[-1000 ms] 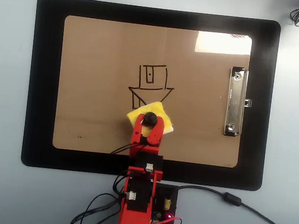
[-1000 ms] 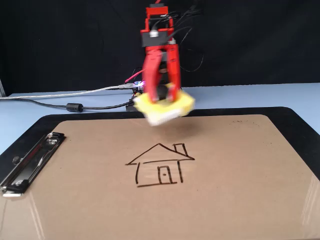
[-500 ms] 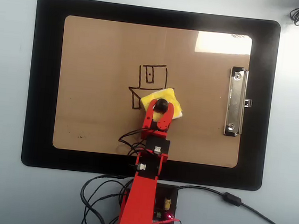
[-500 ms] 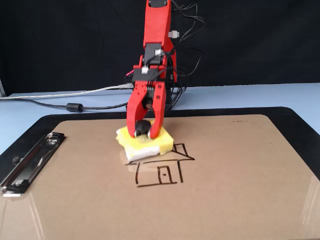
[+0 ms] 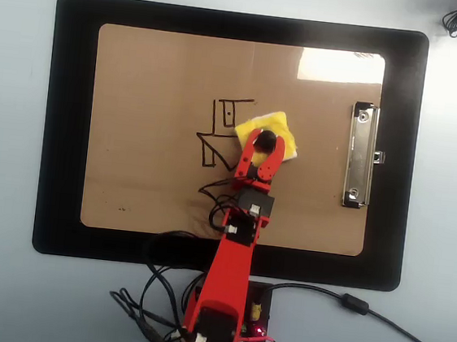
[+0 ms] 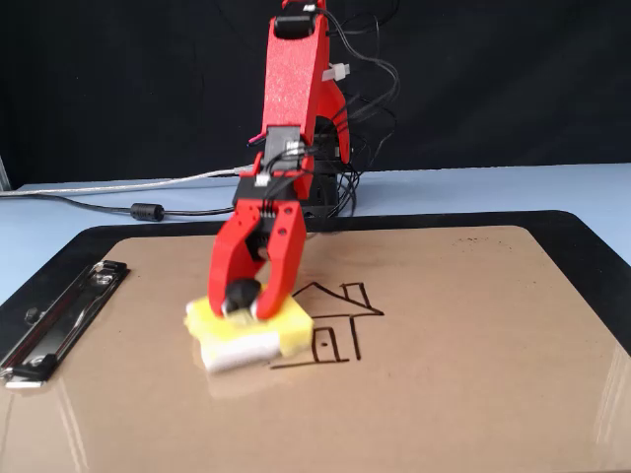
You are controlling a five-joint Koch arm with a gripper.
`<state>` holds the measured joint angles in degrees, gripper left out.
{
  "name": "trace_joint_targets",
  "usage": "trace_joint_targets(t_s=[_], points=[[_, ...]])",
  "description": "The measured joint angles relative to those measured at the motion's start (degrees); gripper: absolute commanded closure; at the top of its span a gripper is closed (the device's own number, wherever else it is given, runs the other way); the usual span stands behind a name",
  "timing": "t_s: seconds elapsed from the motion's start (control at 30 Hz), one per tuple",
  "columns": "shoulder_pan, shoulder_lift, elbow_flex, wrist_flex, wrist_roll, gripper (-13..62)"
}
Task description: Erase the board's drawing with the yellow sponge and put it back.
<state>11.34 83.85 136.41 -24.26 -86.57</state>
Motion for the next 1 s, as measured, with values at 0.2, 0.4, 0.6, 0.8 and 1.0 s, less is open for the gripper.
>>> trace_joint_targets(t_s=[0.2,0.4,0.6,0.8,1.0], points=[[-0.35,23.20,20.13,1.14,0.18,57.4],[-3.34,4.92,0.79,1.23,-1.76,57.4],[-4.83,-19.16,-21.88,-4.04,-2.72,57.4],[-8.09,-0.18,3.60,-4.39,-2.81,57.4],[-12.39,23.12,23.03,-2.11,-3.69,57.4]])
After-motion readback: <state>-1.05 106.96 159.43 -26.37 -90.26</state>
